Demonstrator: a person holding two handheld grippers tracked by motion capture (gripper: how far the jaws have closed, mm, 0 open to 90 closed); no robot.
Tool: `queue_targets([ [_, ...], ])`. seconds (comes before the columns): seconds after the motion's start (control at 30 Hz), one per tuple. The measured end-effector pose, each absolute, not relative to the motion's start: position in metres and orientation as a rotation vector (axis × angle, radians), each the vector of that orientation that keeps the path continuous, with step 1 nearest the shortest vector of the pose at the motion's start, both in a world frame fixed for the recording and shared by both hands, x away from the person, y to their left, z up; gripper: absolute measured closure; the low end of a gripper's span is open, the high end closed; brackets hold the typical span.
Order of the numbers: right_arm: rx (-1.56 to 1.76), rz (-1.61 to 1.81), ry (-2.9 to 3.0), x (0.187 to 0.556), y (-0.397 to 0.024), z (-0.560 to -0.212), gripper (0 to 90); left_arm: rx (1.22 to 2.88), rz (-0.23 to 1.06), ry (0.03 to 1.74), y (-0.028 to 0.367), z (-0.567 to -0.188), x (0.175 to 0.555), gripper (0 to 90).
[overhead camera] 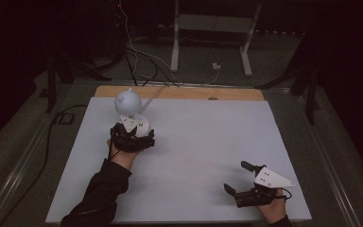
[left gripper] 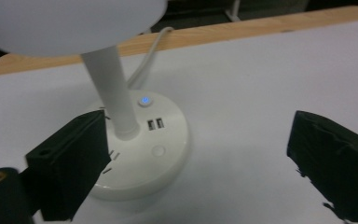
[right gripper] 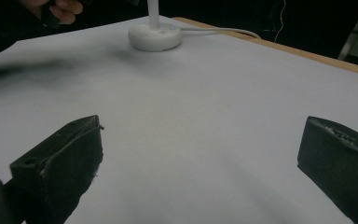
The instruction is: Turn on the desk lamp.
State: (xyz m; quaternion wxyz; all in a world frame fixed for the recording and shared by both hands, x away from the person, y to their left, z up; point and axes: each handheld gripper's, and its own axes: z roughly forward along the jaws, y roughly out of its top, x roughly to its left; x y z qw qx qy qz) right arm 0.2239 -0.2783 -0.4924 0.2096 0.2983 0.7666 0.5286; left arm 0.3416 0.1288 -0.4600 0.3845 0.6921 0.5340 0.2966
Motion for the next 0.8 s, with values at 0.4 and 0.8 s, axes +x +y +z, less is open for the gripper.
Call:
queue_targets([
  [0.4, 0.835, 1.465, 2.141, 0.224, -0.279, -0.493, 0.0, 1.708, 0.741, 1.438, 0.132, -0.471, 0.354, 19.6],
  [0.8, 0.840, 1.468, 2.143, 0.225, -0.279, -0.494, 0.0, 1.684, 0.758, 1.452, 0.137, -0.479, 0.360, 59.6],
])
